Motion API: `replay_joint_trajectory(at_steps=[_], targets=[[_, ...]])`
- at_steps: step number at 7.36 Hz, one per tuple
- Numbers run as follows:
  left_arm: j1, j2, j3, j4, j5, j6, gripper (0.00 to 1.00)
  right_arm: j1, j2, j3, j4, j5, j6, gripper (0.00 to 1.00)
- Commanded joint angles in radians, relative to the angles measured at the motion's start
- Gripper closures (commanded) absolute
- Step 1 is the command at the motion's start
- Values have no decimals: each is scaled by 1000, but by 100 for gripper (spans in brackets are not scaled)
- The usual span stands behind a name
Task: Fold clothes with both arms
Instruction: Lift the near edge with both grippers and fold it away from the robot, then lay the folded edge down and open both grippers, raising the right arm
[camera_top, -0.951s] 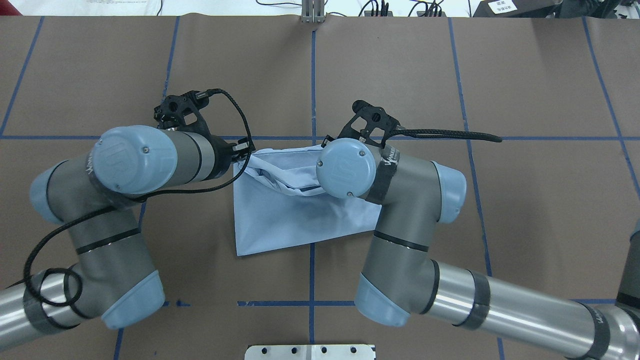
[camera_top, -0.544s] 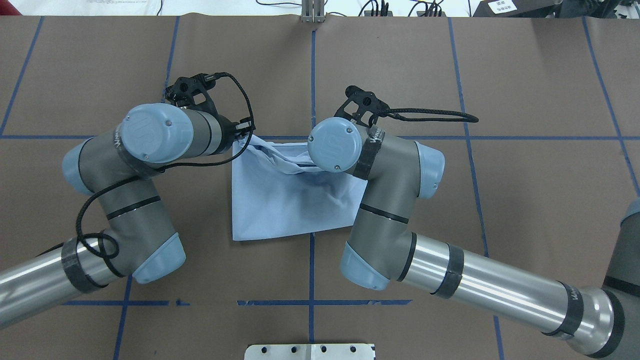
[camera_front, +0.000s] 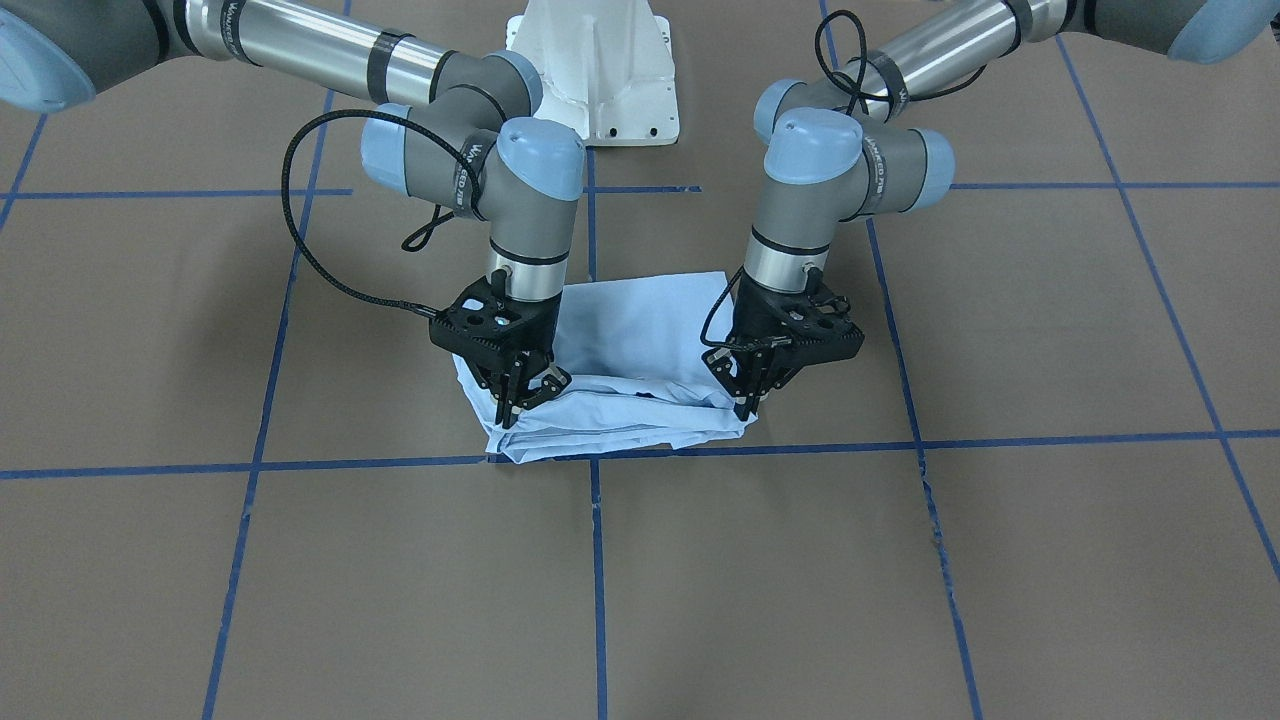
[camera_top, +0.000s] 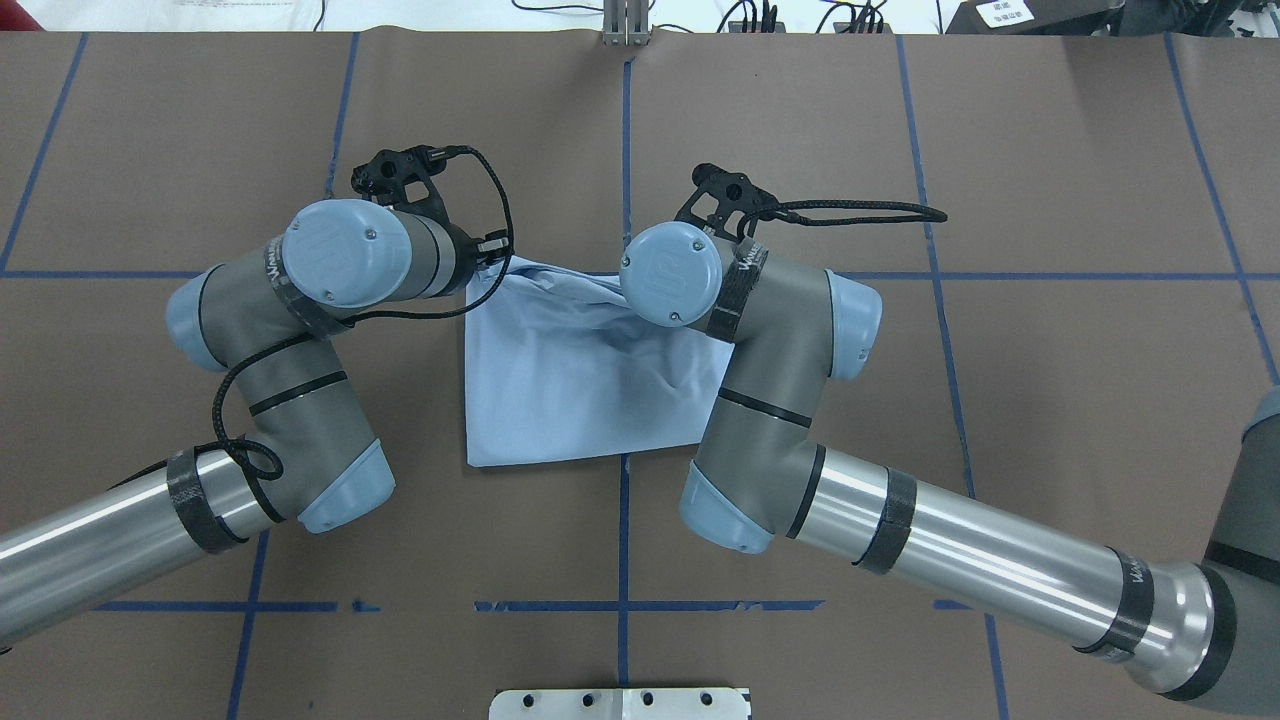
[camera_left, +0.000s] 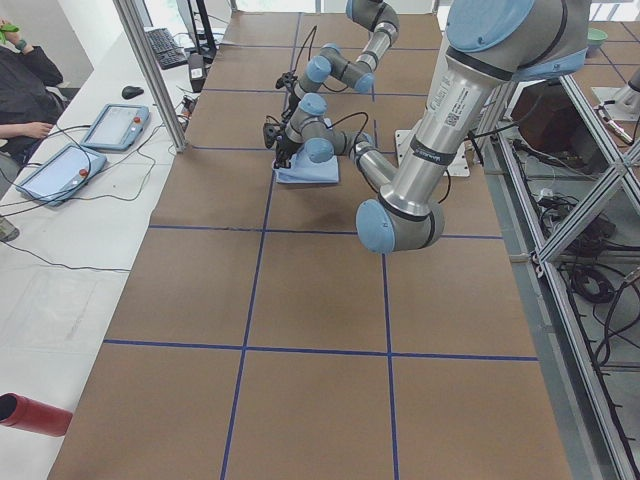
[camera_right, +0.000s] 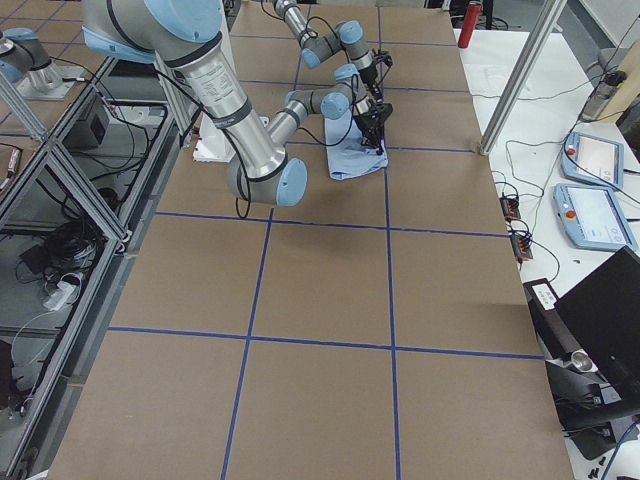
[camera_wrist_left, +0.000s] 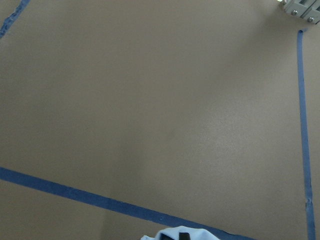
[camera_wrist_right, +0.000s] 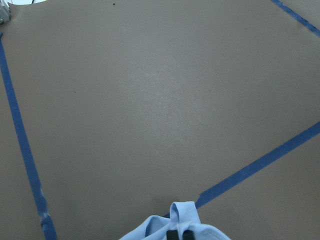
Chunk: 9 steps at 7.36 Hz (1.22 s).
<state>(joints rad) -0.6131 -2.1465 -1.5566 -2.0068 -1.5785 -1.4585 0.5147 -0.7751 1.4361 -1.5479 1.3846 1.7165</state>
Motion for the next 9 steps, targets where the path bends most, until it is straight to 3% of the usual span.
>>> replay_joint_trajectory(at_steps=[1, 2, 3, 4, 5, 6, 7, 9], targets=[[-2, 2, 1, -4, -2, 3, 100, 10, -6, -2, 0, 1, -41, 79], [-2, 2, 0, -6, -2, 3, 100, 16, -6, -3, -1, 1, -61, 43], [-2, 4, -3, -7, -2, 3, 99, 19, -6, -2, -1, 1, -73, 13], [-4, 5, -7, -9, -2, 18, 1, 19, 0, 0, 0, 1, -78, 0], [-10, 11, -40, -12, -5, 93, 0, 19, 11, 12, 2, 7, -98, 0], [-16, 39, -72, -12, -70, 127, 0, 16, 13, 39, -1, 54, -115, 0], [-45, 43, -91, -12, -127, 157, 0, -1, 11, 50, -1, 56, -141, 0], [-47, 65, -114, -12, -129, 170, 0, -106, 14, 52, -1, 12, -172, 0]])
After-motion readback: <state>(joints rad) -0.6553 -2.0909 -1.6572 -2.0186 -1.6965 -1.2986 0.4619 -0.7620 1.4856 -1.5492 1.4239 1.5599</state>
